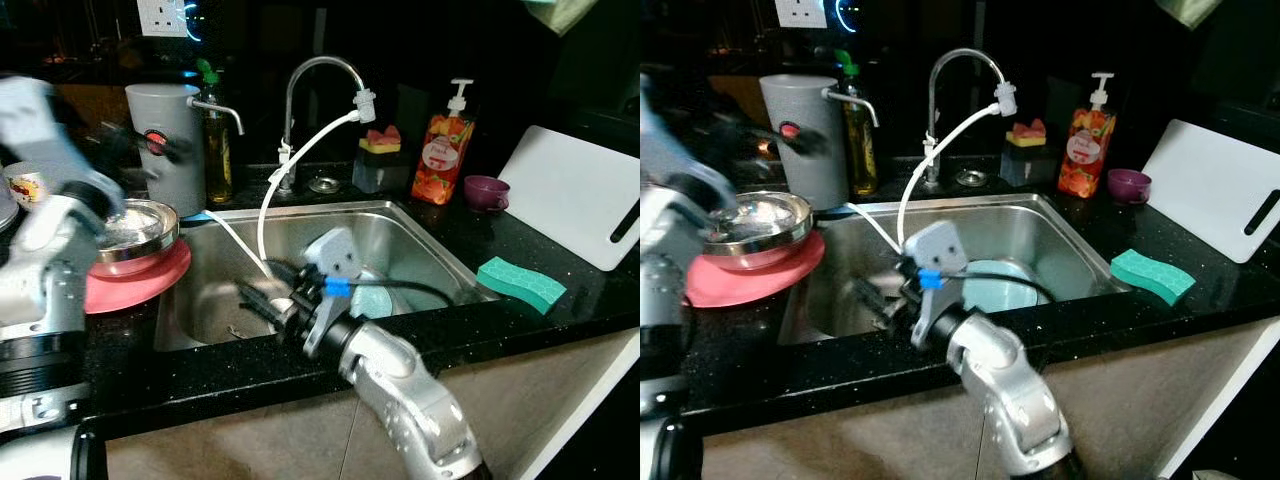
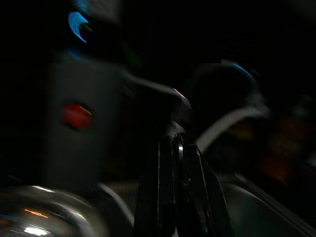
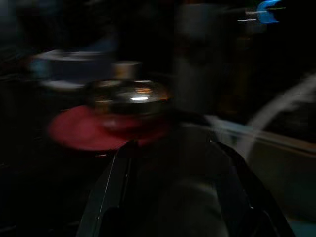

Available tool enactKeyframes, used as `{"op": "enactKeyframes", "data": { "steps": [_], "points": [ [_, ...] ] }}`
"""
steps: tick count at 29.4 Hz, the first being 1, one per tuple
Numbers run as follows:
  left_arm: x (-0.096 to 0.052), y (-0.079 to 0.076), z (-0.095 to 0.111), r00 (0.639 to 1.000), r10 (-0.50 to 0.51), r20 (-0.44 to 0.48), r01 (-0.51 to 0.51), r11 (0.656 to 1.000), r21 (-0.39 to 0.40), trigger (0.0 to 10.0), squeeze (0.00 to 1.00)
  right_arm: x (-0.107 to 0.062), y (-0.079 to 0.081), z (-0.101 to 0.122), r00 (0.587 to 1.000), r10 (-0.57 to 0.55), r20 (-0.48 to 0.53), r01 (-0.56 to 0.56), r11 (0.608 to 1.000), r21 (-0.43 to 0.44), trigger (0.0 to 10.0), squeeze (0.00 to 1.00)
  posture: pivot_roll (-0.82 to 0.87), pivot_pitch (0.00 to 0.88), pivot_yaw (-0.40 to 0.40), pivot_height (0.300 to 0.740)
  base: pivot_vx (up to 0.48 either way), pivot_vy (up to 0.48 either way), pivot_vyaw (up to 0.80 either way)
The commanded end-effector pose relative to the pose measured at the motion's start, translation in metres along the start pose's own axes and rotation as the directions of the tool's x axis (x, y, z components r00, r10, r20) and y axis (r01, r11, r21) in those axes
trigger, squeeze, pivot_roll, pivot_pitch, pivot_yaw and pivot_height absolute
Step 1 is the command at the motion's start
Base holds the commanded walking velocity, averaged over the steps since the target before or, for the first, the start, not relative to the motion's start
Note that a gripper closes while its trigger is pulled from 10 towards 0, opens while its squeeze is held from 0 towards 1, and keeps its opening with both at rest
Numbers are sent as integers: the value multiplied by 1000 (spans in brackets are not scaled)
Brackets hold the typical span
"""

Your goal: Kitchen organization

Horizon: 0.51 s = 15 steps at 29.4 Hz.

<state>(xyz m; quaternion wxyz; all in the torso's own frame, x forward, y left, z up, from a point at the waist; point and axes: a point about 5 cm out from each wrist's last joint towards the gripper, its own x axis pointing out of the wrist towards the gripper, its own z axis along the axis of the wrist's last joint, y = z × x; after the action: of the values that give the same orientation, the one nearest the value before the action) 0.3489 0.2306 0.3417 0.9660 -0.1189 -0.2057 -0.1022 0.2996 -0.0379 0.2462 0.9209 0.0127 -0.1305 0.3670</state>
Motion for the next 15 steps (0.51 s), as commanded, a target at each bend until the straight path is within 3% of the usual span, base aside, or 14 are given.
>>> {"op": "enactKeyframes", "data": {
  "steps": [1,4,6,10,12,15],
  "points": [
    [0,-3,-6,998,-38,-51,36,999,-38,10000,0,-4,-17,0,995,-99,-5,99,995,-10,10000,0,71,41,-42,740,0,0,0],
    [0,-14,-28,976,-138,-171,122,988,-98,10000,0,-11,-44,3,963,-269,5,269,961,-68,10000,0,71,41,-42,740,0,0,0],
    [0,-21,-46,953,-163,-257,151,986,-67,10000,0,-18,-61,4,925,-381,16,380,921,-89,10000,0,56,38,-31,740,0,0,0],
    [3,-28,-57,943,-194,-271,168,979,-115,10000,0,-26,-72,6,901,-433,22,433,896,-97,10000,0,51,38,-28,740,0,0,0],
    [10,-37,-82,921,-225,-317,166,965,-203,10000,0,-34,-81,3,885,-465,6,463,880,-107,10000,0,44,43,-33,740,0,0,0],
    [15,-41,-99,908,-209,-362,135,966,-219,10000,0,-34,-81,-1,886,-463,-15,460,883,-93,10000,0,40,48,-31,740,0,0,0]
  ]
}}
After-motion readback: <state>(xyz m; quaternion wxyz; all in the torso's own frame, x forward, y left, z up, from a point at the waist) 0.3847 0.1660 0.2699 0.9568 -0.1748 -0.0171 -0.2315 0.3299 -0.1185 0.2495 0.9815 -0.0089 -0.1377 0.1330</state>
